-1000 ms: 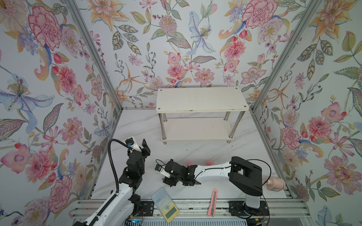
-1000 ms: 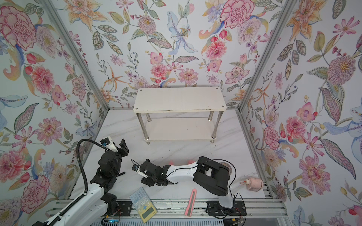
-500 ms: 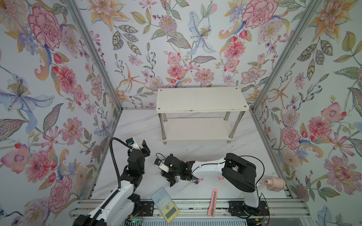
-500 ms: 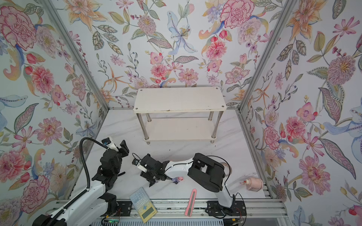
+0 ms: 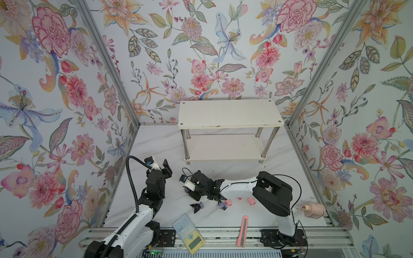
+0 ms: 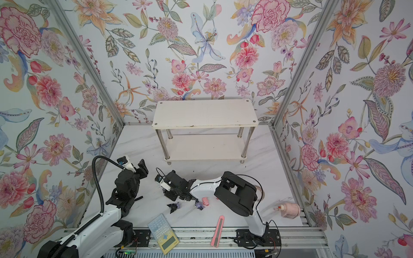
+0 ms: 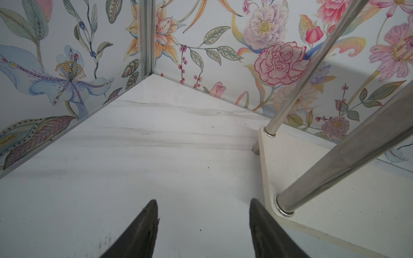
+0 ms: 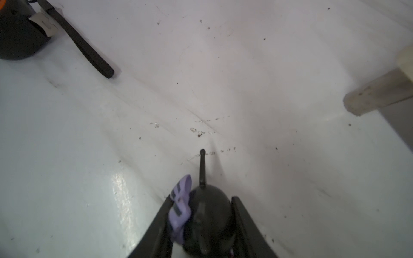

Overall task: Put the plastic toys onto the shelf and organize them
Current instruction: 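Lift the Kuromi figurine with the right gripper toward the left gripper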

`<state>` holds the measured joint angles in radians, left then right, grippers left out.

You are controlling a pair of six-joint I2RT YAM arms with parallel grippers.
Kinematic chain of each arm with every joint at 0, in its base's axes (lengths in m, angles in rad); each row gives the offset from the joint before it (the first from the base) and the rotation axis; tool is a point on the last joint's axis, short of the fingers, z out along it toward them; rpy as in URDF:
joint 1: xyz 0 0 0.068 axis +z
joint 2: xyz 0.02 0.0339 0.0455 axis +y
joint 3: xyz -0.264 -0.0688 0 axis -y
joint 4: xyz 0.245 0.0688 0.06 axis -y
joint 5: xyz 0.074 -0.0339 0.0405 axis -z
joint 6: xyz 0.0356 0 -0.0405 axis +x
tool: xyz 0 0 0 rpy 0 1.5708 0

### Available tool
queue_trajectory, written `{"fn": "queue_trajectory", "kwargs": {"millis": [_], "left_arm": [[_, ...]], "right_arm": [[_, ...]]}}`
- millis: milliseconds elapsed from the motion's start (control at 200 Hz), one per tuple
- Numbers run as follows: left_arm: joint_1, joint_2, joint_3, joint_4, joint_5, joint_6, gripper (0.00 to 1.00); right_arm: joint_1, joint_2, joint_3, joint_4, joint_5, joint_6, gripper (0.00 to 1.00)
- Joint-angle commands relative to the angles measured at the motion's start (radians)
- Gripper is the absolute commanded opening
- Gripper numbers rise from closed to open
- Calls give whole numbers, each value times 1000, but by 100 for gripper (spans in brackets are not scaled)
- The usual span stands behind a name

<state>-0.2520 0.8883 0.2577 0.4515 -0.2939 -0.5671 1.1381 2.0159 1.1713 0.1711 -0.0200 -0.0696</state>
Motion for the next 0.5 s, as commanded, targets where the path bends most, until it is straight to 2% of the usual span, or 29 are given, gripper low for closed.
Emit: {"fn": "queue_trajectory", "kwargs": {"millis": [0, 160, 275, 415, 490], "left_arm": [[14, 5, 13, 55, 43, -10, 67], [15, -8, -14, 125, 113, -7, 71], [17, -8, -20, 162, 200, 0, 84], [20, 15, 37, 70, 303, 31, 99], [20, 14, 45, 51, 387, 19, 99]], "right_arm": [[-33, -28, -48, 23, -97, 50, 22], [-106, -88, -102, 105, -208, 100, 15], [-178, -131, -136, 177, -328, 151, 14], [-240, -182, -164, 248, -429, 197, 12], [-269, -209, -178, 284, -470, 220, 11]]}}
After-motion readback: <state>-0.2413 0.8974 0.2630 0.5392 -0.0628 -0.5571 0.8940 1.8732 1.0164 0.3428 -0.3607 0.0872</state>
